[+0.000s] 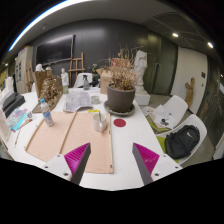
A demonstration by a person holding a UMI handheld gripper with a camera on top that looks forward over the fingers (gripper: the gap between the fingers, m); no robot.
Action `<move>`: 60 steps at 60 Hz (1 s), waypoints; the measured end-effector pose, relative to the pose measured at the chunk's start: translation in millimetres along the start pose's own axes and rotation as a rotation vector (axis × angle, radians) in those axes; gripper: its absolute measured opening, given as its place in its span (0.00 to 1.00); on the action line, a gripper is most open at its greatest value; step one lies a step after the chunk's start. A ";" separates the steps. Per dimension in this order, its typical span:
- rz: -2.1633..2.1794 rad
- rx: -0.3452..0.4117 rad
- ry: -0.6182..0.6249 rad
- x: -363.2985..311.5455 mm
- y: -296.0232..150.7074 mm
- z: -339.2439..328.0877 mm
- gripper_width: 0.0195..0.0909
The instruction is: Pour water
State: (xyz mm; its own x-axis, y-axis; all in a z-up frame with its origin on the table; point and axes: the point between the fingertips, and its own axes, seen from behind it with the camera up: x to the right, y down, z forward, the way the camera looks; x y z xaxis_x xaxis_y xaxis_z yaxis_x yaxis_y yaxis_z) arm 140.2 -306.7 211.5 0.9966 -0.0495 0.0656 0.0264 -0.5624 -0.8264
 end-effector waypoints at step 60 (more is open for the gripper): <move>-0.019 0.162 -0.163 -452.8 -63.4 267.8 0.93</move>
State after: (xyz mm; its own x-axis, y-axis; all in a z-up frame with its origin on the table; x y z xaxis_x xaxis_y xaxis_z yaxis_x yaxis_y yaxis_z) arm -291.9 -27.6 84.4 0.9949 0.1008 0.0015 0.0440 -0.4214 -0.9058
